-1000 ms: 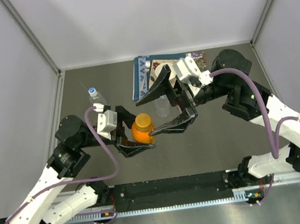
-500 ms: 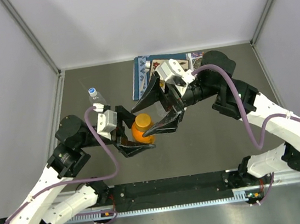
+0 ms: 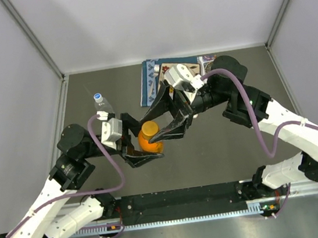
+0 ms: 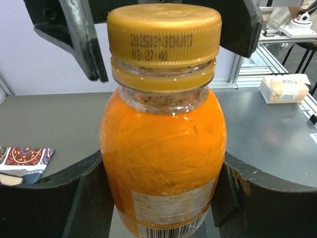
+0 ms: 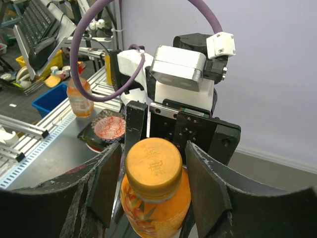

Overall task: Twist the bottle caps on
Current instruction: Screw the bottle cap onto the plastic bottle.

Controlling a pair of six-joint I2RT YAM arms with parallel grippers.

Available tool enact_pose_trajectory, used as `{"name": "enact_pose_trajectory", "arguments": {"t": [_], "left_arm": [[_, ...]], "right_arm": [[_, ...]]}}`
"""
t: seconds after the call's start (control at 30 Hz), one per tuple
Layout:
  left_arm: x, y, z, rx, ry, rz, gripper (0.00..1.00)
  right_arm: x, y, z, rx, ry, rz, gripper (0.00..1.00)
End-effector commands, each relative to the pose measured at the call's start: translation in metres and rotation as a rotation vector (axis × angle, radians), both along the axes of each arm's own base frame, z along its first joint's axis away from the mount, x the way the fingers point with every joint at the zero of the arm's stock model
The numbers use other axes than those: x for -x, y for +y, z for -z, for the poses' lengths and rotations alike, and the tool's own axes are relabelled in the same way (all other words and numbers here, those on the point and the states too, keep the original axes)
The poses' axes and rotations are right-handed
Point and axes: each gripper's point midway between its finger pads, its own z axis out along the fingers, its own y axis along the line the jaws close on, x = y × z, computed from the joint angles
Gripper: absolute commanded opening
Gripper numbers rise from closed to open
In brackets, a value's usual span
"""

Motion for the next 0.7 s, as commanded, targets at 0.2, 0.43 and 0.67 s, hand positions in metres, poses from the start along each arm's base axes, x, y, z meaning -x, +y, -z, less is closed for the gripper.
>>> {"name": "enact_pose_trajectory", "arguments": {"t": [0.2,0.43,0.67], "left_arm": [[-0.001,0.003,-0.012,0.049,-0.042,-0.015,0.07],[-0.003,0.004,-0.012,0.052,-0.04,-0.027,0.07],[-0.011,0.005,-0.012,0.054,-0.042,-0.077,0.07]], "right_arm": [[0.003,-0.002,-0.005,-0.025,-0.009,-0.019,0.5],[0.003,-0.003,-0.005,-0.03,-0.009,-0.018,0.43],[0.001,0.001,0.005,-0.002,0.024,-0.016,0.35]]}}
